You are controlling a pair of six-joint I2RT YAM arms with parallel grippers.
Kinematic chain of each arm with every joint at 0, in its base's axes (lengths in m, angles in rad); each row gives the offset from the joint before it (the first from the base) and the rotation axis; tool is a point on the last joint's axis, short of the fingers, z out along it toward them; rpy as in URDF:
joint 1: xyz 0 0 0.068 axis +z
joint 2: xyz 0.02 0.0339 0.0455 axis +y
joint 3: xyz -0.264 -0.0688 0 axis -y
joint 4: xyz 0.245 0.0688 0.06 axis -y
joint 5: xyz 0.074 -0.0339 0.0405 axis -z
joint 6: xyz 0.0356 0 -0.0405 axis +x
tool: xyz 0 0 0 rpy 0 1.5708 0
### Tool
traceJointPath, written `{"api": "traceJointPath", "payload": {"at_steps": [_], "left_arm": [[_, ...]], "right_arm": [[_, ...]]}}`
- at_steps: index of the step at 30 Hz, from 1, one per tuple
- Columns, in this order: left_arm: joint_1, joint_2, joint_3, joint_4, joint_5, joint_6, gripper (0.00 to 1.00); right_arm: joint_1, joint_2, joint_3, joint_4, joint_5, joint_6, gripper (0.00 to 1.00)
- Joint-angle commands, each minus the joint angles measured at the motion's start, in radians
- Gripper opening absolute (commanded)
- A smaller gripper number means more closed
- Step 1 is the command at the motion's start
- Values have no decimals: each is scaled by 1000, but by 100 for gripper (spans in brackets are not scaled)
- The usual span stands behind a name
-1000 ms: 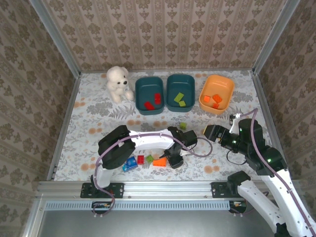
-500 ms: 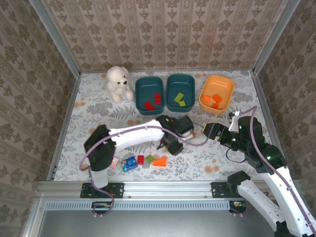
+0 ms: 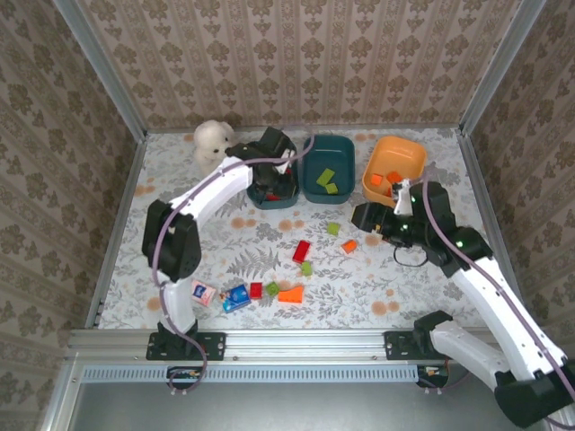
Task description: Sort the legos into containers by color
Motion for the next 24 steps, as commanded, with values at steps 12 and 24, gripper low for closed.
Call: {"api": "traceJointPath", "payload": {"at_steps": [12,24], "left_arm": [[128,415,481,-105,-54,-92,25],[129,481,502,-141,-57,-108,33]], "right_arm": [[0,237,154,104,-112,-40,82],[0,243,124,130,-101,-15,82]]}}
